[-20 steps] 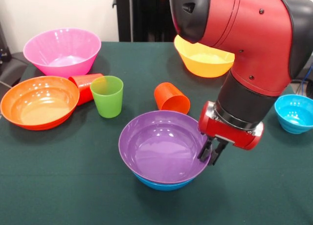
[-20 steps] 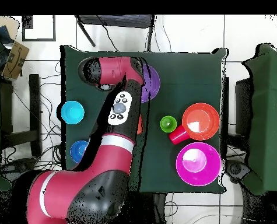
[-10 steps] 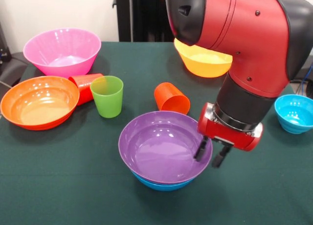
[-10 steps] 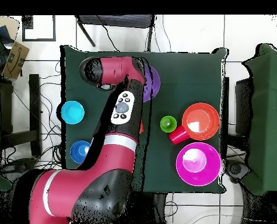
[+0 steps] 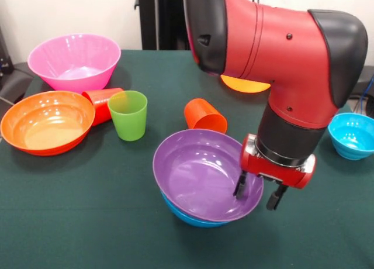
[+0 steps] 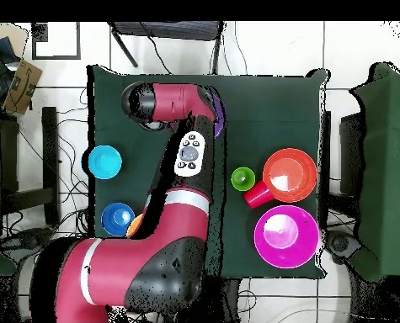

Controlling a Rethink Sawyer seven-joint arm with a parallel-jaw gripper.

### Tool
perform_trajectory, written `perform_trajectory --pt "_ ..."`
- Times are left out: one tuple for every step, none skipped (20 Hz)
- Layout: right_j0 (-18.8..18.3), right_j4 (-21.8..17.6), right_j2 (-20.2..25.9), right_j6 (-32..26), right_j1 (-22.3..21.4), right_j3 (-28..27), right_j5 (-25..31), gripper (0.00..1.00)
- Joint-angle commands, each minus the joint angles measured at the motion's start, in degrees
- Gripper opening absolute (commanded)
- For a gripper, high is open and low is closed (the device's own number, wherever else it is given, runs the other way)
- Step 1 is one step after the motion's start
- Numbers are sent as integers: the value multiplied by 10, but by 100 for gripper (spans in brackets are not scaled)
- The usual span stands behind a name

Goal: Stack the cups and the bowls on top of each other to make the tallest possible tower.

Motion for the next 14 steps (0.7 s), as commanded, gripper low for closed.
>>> perform_trajectory --pt "-19 -36 110 -164 3 55 52 100" --pt "-19 -38 112 -164 -1 56 52 100" --pt "-17 -42 109 -162 -6 57 51 100" --pt "-16 -45 108 -162 -11 59 51 100" --pt "-15 -48 107 -161 -16 64 47 100" --pt "-14 -50 105 -162 -19 65 49 100" --pt "-13 -52 103 -162 -23 65 50 100" --pt "-14 -53 103 -164 -25 66 53 100" --pt "-14 -54 101 -164 -25 62 58 100" --pt "-14 -55 101 -166 -26 62 60 100" --pt "-14 -56 100 -167 -27 61 62 100" --pt "-14 -57 100 -167 -27 60 64 100" --pt "-12 -59 97 -167 -29 57 71 100" --pt "-11 -60 95 -168 -32 56 78 100"
